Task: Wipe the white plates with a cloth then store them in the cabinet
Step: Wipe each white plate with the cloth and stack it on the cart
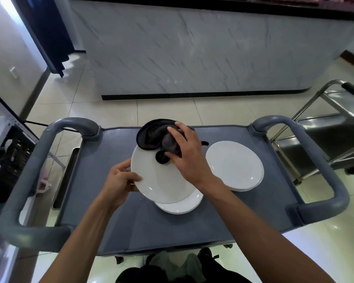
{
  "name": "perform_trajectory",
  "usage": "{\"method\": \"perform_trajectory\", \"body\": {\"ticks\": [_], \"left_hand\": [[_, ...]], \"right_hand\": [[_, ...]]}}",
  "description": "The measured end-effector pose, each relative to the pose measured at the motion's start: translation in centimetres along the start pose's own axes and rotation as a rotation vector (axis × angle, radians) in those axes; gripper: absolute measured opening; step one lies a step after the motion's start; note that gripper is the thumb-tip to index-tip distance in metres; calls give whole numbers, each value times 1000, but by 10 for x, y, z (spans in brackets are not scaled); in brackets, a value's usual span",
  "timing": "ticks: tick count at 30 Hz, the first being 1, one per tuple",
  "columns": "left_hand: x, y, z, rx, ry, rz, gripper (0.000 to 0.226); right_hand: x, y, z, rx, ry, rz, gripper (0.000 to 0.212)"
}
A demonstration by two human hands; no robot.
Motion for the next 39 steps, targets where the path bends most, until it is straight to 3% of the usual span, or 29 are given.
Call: {"method": "perform_trajectory", "body": {"ticks": [14, 22, 29, 39], "left_hand": [[-3, 5, 4, 71, 65, -120, 62], [2, 9, 16, 121, 122, -166, 58], [3, 13, 17, 140, 192, -158, 57], [9, 12, 1, 149, 168, -36, 52]], "right_hand": [[0, 0, 20, 20, -117, -13, 70], [-15, 10, 21, -47, 48, -142, 80], [-16, 6, 26, -62, 91, -183, 77], [-31, -8, 30, -143, 117, 3, 67]]}}
Point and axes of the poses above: each hand's wrist, its own y-axis towards the middle knuckle, its own x-axis out of the palm, z = x × y, the point moved 10 cm from there along y, towards the middle knuckle, and after that the axes turned 15 degrees about x, right-handed, at the moved point
